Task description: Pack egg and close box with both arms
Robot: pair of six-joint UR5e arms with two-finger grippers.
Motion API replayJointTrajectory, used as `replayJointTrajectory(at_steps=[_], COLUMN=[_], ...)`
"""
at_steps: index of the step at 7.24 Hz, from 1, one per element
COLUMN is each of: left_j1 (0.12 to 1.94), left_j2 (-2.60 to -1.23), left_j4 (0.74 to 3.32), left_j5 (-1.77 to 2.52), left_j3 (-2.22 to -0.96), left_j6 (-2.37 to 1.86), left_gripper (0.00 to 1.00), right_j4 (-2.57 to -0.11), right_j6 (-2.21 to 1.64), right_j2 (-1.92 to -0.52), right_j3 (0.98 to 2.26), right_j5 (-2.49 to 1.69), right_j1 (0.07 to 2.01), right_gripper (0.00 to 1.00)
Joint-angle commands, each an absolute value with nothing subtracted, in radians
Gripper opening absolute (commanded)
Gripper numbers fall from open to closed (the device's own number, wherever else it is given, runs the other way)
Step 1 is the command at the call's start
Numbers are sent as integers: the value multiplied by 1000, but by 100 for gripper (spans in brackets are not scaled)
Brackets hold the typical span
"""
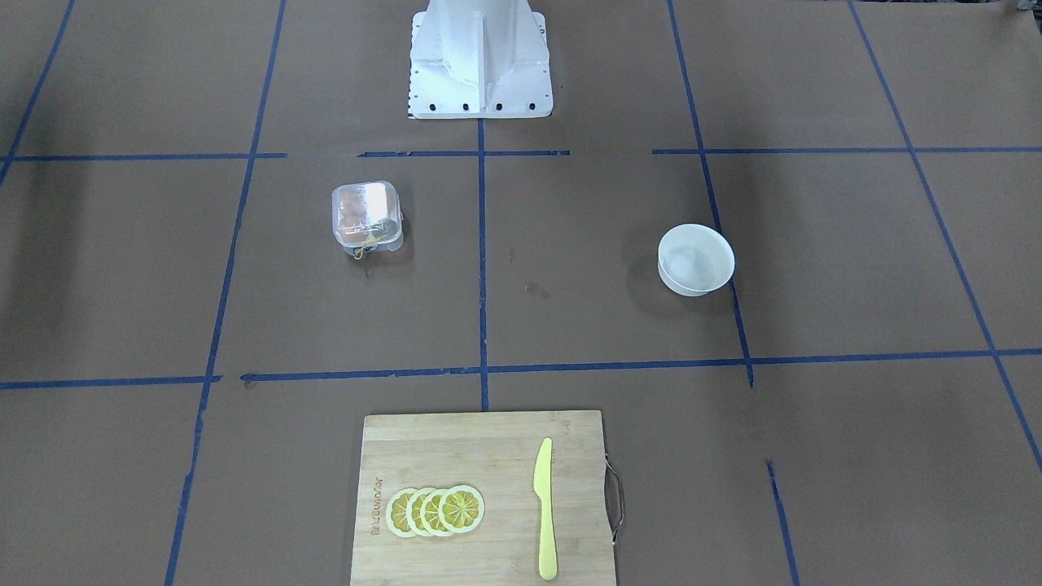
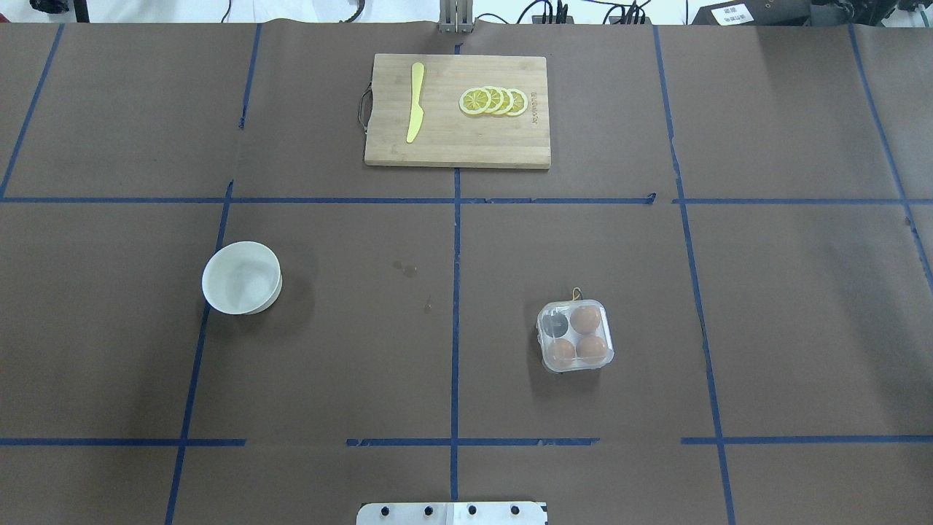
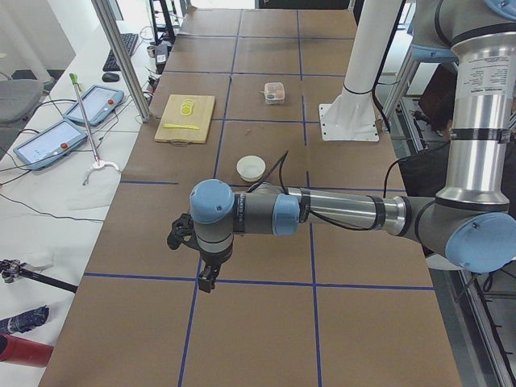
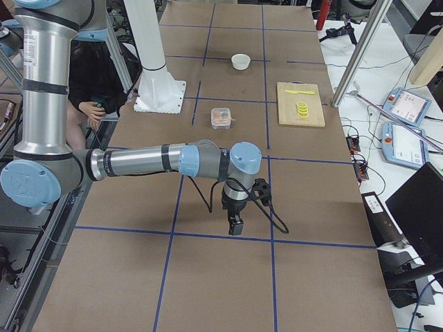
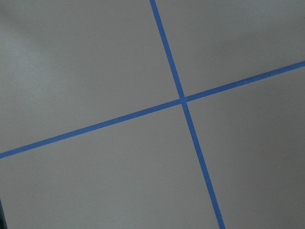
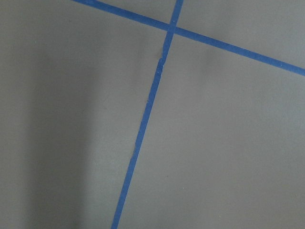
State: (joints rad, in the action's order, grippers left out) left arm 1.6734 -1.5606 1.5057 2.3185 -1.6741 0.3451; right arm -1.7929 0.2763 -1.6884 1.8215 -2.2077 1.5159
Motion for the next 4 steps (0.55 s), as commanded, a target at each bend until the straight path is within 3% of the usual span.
replayJointTrajectory(at_steps=[1, 4], left_j1=[1674, 1674], left_j2=[-1552, -1552], left_j4=[1513, 1511], left_j5=[2310, 2309], left_j3=[-1667, -1675], left_j6=[342, 341], left_gripper=[100, 100], right_j4=[-1790, -1790], right_j6=[275, 273], right_j2=[-1692, -1689], right_j3=[1816, 1810], right_j5=[-2200, -2204], right_j1=[1516, 1516], right_gripper=[100, 100])
